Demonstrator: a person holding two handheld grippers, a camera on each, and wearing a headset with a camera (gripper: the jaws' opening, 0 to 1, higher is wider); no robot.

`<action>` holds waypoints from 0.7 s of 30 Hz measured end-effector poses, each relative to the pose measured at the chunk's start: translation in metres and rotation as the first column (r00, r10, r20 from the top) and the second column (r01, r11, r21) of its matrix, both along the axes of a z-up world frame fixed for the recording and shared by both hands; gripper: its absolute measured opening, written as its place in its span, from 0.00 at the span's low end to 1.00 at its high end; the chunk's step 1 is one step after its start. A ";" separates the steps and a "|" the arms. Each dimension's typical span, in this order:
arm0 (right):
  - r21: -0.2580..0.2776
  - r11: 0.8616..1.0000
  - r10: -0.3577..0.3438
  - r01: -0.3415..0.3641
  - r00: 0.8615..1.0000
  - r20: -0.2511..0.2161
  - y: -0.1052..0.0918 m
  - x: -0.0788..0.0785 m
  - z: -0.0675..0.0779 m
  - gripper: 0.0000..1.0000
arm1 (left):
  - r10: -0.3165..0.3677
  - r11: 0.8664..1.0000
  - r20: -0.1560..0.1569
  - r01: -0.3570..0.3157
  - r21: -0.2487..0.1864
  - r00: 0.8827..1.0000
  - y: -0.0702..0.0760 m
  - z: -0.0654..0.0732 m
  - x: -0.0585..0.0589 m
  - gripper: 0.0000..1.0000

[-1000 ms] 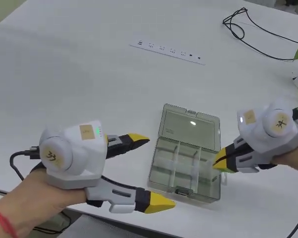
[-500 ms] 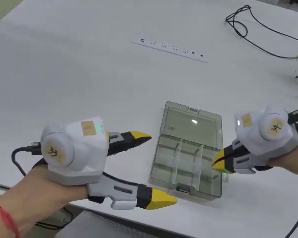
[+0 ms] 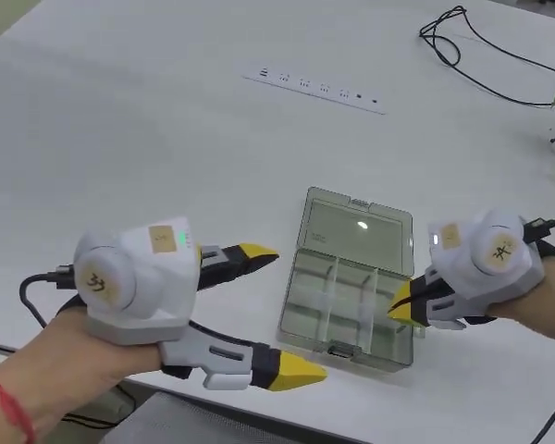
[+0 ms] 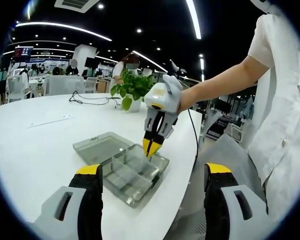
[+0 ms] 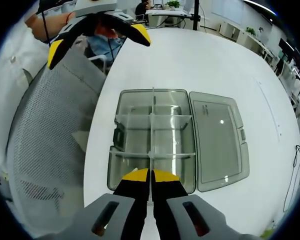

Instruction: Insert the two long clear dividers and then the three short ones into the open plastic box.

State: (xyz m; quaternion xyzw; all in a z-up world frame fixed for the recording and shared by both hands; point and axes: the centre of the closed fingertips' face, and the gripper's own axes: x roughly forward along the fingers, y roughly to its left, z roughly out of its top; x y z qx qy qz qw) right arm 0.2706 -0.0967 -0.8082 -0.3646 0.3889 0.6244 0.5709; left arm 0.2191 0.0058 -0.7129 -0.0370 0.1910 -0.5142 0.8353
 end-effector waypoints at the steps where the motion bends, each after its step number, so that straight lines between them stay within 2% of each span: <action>1: -0.001 1.000 0.001 -0.001 1.000 0.003 0.000 0.000 0.000 0.02 | 0.000 1.000 0.000 0.000 0.000 1.000 0.000 0.000 0.000 0.85; 9: -0.050 0.998 0.037 -0.035 0.999 0.038 0.001 -0.001 -0.008 0.02 | -0.006 1.000 0.001 0.006 -0.001 1.000 -0.002 0.002 0.000 0.84; 15: -0.044 0.999 0.021 -0.019 0.999 0.038 -0.001 0.000 -0.009 0.02 | -0.009 1.000 0.004 0.009 0.003 1.000 -0.003 0.002 0.000 0.84; 21: -0.061 0.998 0.026 -0.023 0.998 0.049 -0.001 0.000 -0.011 0.02 | -0.013 1.000 0.003 0.013 0.011 1.000 -0.002 0.001 -0.001 0.85</action>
